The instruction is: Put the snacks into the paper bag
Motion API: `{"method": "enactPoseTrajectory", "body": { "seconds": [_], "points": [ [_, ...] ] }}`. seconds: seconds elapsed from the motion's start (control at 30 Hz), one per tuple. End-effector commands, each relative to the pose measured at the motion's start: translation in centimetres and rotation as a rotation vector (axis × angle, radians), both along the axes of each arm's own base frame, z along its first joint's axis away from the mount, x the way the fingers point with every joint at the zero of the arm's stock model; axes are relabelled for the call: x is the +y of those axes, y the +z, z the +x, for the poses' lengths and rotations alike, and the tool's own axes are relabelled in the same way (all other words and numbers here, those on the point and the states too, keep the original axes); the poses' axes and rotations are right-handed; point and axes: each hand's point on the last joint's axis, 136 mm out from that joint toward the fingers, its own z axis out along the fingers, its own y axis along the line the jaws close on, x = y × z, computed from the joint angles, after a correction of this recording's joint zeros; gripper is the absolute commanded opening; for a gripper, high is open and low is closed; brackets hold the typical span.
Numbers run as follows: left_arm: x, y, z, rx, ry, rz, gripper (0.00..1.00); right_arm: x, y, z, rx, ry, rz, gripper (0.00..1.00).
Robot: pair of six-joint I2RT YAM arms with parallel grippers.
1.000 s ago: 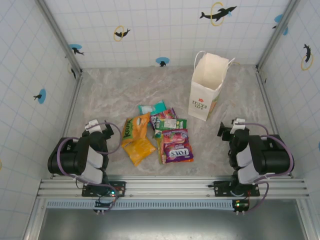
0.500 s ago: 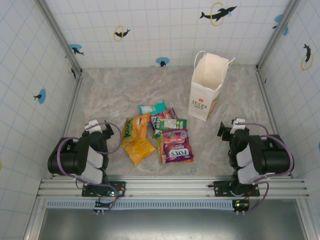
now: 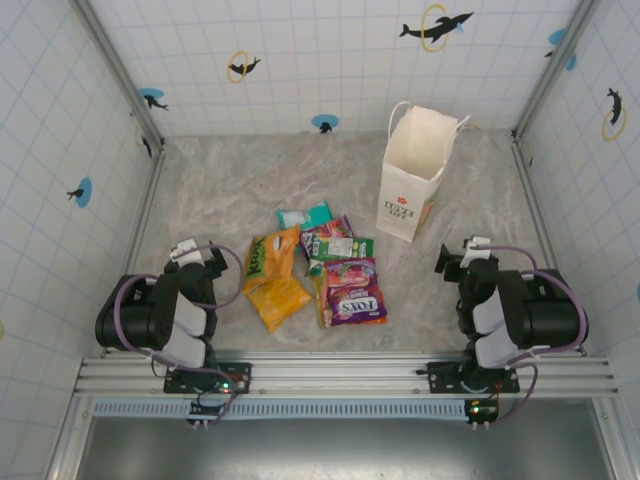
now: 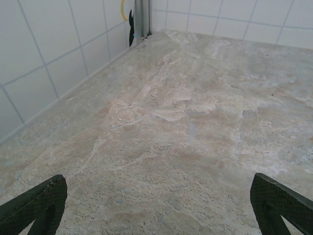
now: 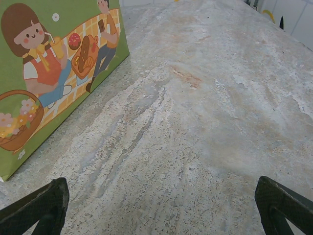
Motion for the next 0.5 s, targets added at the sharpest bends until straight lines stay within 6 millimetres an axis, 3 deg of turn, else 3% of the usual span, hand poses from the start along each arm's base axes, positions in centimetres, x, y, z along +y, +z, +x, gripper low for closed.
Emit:
{"method": "enactPoseTrajectory", "body": {
  "seconds": [0.0,0.17,0.3,0.4,0.47],
  "points": [
    [0.4,-0.4,-0.9,0.008,0.017,-0.004,0.98,-0.2,0.2,-0.1,-0.012,-0.008,-0.005,1.00],
    [-0.5,-0.5,0.0,0.038,-0.040,0.005,0.94,-0.9,0.3,1.1,0.041,-0.044,0.031,1.00],
    [-1.3,-0.2,2.0,0.121,-0.073,0.030,0.94,-1.8,0.6,1.5,0.114,-0.103,0.110,1.00],
    [-2.1,1.2,3.6,0.145,-0.098,-0.008,0.93,-2.7,1.6,1.3,0.145,-0.174,0.171,1.00],
    [-3.7,2.6,5.0,0.169,-0.164,-0.062,0.91,-2.6,2.9,1.4,0.170,-0.161,0.199,1.00]
  ]
}}
